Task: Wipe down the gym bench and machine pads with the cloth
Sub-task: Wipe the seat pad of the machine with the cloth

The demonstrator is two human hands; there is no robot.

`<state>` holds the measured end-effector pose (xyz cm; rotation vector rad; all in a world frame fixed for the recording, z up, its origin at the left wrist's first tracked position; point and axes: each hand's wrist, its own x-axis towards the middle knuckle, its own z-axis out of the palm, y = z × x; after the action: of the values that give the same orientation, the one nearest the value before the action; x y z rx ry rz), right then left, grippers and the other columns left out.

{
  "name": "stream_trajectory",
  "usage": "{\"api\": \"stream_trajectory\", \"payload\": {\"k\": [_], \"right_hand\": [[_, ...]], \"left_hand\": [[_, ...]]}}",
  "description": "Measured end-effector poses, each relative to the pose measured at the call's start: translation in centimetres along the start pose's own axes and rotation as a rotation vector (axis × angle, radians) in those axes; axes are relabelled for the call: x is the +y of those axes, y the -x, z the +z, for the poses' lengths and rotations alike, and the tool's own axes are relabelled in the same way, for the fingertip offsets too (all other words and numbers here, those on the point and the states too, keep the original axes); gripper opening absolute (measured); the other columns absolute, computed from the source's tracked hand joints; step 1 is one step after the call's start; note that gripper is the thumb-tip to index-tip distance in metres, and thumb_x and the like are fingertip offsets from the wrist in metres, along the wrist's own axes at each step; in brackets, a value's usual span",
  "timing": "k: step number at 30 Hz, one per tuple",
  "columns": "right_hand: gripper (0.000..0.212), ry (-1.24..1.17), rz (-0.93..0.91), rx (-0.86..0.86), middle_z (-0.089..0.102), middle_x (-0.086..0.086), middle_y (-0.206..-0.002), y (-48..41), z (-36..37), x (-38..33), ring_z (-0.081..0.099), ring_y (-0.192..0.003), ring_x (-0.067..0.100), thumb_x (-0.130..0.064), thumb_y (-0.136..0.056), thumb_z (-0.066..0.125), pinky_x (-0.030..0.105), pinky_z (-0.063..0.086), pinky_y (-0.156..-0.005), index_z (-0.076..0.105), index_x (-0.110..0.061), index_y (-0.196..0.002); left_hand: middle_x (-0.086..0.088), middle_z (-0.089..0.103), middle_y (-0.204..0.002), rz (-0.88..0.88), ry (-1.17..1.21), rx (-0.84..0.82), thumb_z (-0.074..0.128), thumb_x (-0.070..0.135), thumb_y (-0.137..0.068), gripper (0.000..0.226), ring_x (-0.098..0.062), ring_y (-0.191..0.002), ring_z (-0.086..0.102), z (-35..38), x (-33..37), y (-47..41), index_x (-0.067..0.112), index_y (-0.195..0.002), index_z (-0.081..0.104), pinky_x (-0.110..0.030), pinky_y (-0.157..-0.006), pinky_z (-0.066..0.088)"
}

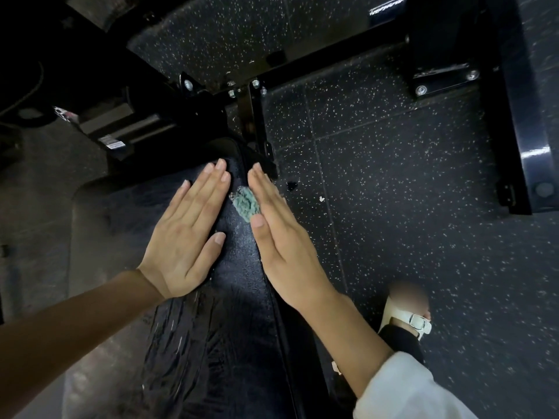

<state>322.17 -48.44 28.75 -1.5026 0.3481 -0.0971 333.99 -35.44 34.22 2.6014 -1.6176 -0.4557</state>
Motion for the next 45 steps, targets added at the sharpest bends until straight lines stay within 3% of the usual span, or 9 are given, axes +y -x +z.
{"api": "stream_trajectory", "payload": {"k": [11,25,39,42,45], "right_hand": [[0.052,0.065,0.006,-0.033,0.006,-0.019,-0.164,8.7,0.6,-0.1,0.004,-0.150,0.001,-0.034,-0.106,0.024,0.028,0.009,-0.123,0.014,-0.024,-0.157],[0.049,0.000,0.004,0.042,0.013,-0.013,-0.164,3.2,0.5,0.1,0.010,-0.148,-0.004,-0.026,-0.109,0.028,0.034,0.014,-0.124,0.020,-0.020,-0.156],[0.047,-0.061,0.054,-0.039,0.010,-0.027,-0.160,13.4,0.7,1.3,0.007,-0.147,-0.007,-0.029,-0.108,0.027,0.021,0.007,-0.122,0.014,-0.032,-0.153],[0.050,-0.047,0.071,-0.029,0.008,-0.026,-0.161,13.9,1.0,1.1,0.005,-0.147,-0.008,-0.039,-0.105,0.022,0.025,0.007,-0.123,0.014,-0.032,-0.154],[0.050,-0.009,0.052,0.001,0.010,-0.018,-0.164,12.3,1.1,0.6,0.003,-0.148,-0.006,-0.035,-0.108,0.023,0.033,0.010,-0.125,0.015,-0.026,-0.156]], "left_hand": [[-0.013,0.006,-0.166,-0.039,0.054,0.000,0.029,0.029,-0.100,0.065,-0.027,-0.153,0.007,0.9,2.8,3.2,-0.003,-0.155,0.014,-0.044,-0.124,0.005],[-0.012,0.008,-0.166,0.006,0.052,0.042,0.029,0.026,-0.100,0.063,-0.025,-0.154,0.006,1.6,3.3,4.0,0.000,-0.155,0.012,-0.042,-0.124,0.003],[-0.011,0.006,-0.166,-0.074,0.035,0.039,0.025,0.027,-0.101,0.062,-0.022,-0.154,0.004,1.6,4.5,4.3,-0.001,-0.155,0.012,-0.041,-0.124,0.002],[-0.010,0.005,-0.166,-0.097,0.049,0.046,0.025,0.028,-0.101,0.063,-0.022,-0.154,0.003,1.9,5.6,5.0,0.000,-0.156,0.011,-0.037,-0.124,0.000],[-0.009,0.006,-0.166,-0.120,0.072,0.052,0.026,0.028,-0.101,0.063,-0.021,-0.154,0.004,2.3,6.7,5.8,0.001,-0.156,0.011,-0.035,-0.124,-0.001]]}}
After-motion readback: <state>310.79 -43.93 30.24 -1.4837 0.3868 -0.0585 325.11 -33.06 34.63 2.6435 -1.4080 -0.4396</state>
